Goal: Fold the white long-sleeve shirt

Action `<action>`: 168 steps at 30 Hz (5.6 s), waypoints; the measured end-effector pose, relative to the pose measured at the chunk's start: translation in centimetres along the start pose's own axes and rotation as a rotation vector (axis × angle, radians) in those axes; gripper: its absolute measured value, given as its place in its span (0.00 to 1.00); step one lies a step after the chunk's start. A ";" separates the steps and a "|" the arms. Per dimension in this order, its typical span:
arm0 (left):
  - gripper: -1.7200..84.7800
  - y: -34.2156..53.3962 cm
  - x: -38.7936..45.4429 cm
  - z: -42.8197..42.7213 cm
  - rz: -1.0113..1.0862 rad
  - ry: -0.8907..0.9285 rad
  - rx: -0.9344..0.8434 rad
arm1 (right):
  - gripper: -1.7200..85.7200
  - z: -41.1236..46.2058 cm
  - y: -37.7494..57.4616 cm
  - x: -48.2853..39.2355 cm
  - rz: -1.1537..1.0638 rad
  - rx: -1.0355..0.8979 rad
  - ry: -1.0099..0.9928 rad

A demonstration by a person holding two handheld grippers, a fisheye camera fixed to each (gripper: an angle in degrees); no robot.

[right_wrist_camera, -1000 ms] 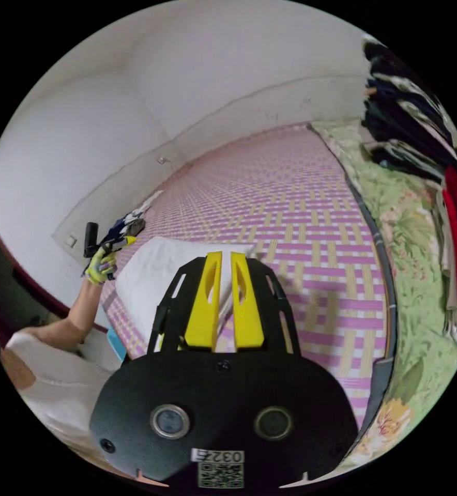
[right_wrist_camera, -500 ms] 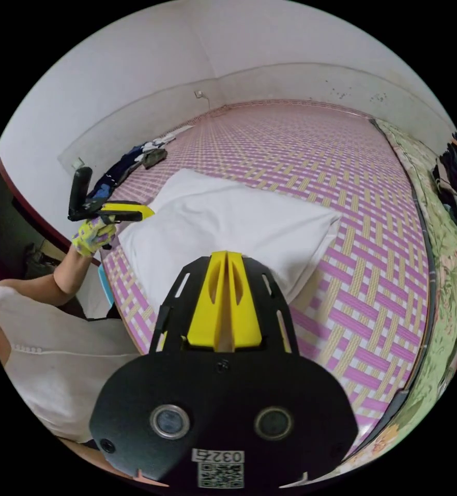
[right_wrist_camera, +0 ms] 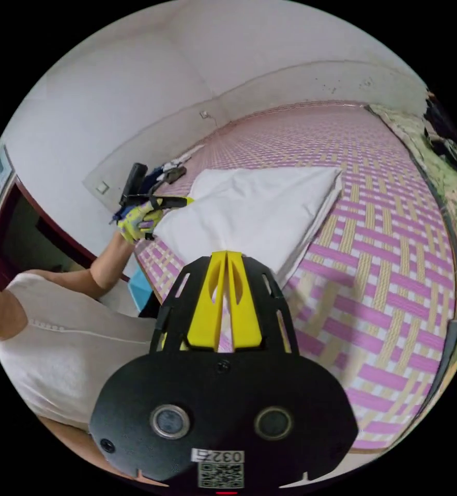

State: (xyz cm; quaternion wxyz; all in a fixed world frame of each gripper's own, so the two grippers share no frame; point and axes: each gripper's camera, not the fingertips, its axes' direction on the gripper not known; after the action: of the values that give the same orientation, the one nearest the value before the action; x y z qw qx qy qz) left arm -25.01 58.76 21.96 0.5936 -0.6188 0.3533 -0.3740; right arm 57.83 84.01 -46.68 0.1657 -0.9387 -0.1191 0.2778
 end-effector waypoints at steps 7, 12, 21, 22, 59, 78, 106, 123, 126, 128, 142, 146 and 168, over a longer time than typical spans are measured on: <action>0.09 -0.1 -4.3 -7.2 -0.122 0.187 0.039 | 0.15 -11.7 1.9 6.9 0.297 0.089 -0.065; 0.14 -0.8 -8.1 -6.8 -0.230 0.362 -0.073 | 0.16 -12.3 3.7 11.5 0.467 0.011 -0.249; 0.19 -5.5 -9.0 -5.7 -0.289 0.426 -0.132 | 0.15 -9.2 2.1 12.3 0.540 -0.036 -0.354; 0.18 -6.1 -8.4 -5.4 -0.267 0.410 -0.143 | 0.15 -8.4 1.8 12.2 0.540 -0.036 -0.372; 0.03 -16.6 19.7 3.7 0.013 1.119 -0.144 | 0.09 -29.6 25.5 5.9 0.200 0.468 0.089; 0.03 -22.3 28.2 -0.3 0.285 1.020 -0.068 | 0.06 -30.5 26.5 7.0 0.074 0.626 -0.160; 0.13 -7.2 6.1 4.7 -0.334 0.594 -0.215 | 0.18 -4.2 30.5 9.1 0.523 0.301 -0.152; 0.09 -11.2 5.9 8.9 -0.282 0.620 -0.177 | 0.11 0.2 25.6 10.8 0.526 0.260 -0.284; 0.06 -9.8 5.0 9.4 -0.335 0.738 -0.131 | 0.10 -0.6 25.2 8.5 0.458 0.253 -0.197; 0.04 -9.3 5.5 9.2 -0.337 0.819 -0.115 | 0.10 -1.6 24.5 6.8 0.398 0.241 -0.154; 0.03 -27.5 29.5 5.4 0.176 0.982 -0.042 | 0.09 -29.3 18.4 -0.3 0.105 0.527 0.192; 0.03 -35.6 39.4 8.9 0.234 1.071 -0.038 | 0.09 -41.2 18.6 0.5 0.147 0.659 0.264; 0.05 -35.8 41.8 42.6 0.049 0.626 -0.169 | 0.10 -41.0 29.1 30.7 0.699 0.730 0.215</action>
State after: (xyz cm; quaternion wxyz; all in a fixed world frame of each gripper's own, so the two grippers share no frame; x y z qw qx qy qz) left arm 31.98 43.55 58.84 0.4115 -0.5120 0.5634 -0.5011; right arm 109.75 56.96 -40.02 0.3909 -0.8267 0.3243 0.2422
